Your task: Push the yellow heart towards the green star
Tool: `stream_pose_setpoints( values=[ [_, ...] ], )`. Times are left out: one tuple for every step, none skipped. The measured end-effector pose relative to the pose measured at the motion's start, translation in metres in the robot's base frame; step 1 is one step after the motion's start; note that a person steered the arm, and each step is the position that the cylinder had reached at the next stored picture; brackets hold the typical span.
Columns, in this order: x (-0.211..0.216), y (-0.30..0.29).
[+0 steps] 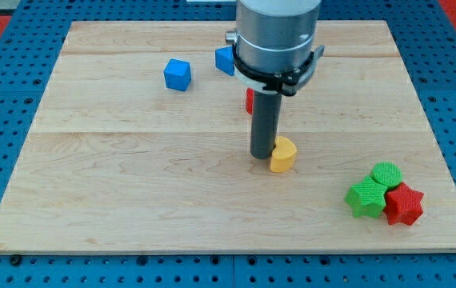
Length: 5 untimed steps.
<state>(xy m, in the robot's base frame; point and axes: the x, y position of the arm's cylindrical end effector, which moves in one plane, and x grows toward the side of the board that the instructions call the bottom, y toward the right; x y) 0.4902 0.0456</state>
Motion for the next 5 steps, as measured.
stream_pose_setpoints(
  values=[
    [0.008, 0.015],
    [0.01, 0.04],
    [0.01, 0.061],
    [0.01, 0.072],
    [0.01, 0.077]
  ],
)
